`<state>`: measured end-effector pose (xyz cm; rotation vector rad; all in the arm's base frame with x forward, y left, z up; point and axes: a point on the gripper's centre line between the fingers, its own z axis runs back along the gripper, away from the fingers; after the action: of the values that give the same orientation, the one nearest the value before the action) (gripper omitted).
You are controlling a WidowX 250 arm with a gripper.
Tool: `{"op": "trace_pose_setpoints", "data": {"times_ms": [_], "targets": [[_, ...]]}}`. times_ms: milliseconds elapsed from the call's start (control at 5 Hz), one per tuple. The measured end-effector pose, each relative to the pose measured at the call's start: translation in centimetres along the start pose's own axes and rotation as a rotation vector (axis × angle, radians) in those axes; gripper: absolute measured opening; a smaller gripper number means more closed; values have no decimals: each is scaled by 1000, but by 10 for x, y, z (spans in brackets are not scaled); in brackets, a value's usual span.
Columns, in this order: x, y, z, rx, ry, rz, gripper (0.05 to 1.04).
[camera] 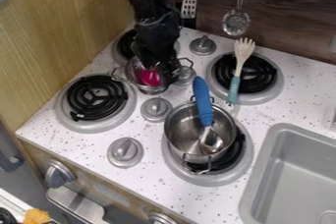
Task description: Move the silver pot to the lower left burner
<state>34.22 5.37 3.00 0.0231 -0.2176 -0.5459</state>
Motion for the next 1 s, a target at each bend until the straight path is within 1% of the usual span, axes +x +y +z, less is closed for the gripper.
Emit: {"op": "trace_pose_setpoints", "data": {"times_ms": [200, 400, 600, 800, 1000], "targets": [[3, 2, -11, 13, -53, -113, 1001], [-8, 4, -28, -4, -69, -132, 1001], [-12, 5, -38, -24, -76, -138, 1000], [-13, 7, -40, -15, -83, -147, 1000], [-12, 8, -47, 0, -98, -160, 982]]}}
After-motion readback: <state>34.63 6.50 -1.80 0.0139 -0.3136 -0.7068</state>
